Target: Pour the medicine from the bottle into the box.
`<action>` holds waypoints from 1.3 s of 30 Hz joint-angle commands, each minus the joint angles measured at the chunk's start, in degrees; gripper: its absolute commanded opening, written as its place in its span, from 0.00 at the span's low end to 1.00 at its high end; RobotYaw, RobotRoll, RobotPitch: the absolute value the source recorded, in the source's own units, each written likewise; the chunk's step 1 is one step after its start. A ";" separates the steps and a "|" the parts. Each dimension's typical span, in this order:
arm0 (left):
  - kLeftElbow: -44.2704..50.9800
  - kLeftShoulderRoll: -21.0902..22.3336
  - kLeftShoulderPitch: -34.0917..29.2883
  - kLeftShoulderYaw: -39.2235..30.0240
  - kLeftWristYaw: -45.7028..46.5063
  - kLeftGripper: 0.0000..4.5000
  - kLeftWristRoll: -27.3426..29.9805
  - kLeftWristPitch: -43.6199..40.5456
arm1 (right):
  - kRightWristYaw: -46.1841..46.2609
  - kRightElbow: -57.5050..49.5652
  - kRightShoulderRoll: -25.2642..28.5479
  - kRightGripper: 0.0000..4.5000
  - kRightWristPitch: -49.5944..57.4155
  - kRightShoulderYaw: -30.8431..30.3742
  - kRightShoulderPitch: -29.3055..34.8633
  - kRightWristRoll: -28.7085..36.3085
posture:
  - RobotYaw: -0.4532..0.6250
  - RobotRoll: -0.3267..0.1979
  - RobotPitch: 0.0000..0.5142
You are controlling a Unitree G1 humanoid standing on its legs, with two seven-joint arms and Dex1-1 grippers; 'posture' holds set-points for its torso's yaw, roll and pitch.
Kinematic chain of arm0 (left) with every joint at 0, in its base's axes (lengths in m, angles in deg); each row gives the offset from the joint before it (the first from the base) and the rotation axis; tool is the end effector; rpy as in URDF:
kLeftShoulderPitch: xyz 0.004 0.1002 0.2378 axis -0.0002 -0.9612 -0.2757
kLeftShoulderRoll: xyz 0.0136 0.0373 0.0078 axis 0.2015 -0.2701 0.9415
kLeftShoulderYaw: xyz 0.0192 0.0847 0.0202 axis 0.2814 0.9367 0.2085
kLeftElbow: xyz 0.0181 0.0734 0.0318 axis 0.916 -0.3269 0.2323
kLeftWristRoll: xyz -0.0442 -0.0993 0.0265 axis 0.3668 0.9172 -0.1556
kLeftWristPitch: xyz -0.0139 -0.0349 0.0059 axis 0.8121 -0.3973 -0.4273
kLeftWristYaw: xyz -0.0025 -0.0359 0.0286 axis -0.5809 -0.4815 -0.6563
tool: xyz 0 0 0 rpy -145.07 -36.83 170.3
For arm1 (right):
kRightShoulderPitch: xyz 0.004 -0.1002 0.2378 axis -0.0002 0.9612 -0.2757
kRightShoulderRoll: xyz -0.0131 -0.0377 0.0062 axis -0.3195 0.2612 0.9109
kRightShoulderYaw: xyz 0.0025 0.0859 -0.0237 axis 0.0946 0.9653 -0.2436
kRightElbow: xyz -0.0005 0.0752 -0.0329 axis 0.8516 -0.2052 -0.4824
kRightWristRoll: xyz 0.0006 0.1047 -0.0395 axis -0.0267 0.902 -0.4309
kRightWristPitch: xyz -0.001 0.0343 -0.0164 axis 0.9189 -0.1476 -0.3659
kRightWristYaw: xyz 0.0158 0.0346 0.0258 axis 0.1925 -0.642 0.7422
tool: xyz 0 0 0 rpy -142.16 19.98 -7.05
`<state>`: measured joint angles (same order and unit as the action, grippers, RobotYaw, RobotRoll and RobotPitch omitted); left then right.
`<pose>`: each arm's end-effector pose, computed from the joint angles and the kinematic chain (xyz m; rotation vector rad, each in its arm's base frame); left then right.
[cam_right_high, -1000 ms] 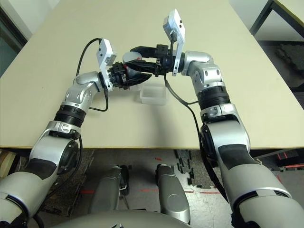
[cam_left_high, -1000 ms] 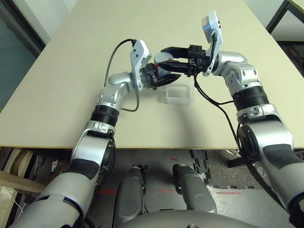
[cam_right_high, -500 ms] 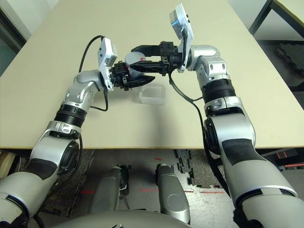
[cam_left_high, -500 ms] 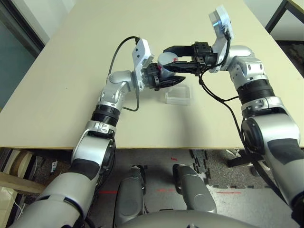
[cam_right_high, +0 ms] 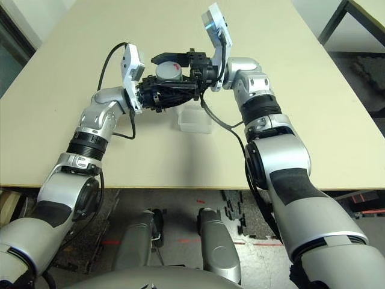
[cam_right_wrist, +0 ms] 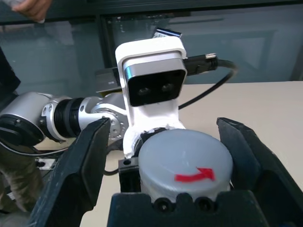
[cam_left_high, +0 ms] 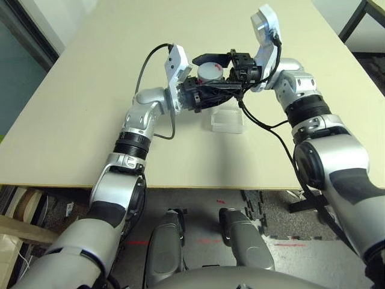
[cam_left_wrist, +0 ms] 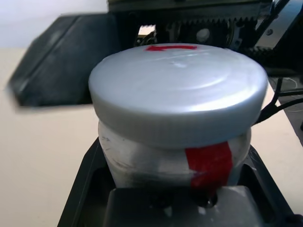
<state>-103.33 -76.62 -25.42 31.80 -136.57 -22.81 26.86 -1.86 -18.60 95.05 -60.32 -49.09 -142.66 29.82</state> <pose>0.3496 0.1343 0.1939 0.0858 -0.1580 -1.2820 0.3759 -0.1441 0.2378 -0.0239 -0.1984 1.6390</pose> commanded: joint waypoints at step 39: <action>-0.85 -0.83 0.03 0.49 0.39 0.62 -0.75 -0.50 | 9.28 3.01 2.77 1.00 -1.82 3.96 0.40 -5.40 | 0.25 0.62 0.29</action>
<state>-104.12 -77.42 -25.40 31.81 -134.97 -23.61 26.06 6.37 -15.83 95.30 -62.95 -47.13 -142.66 23.62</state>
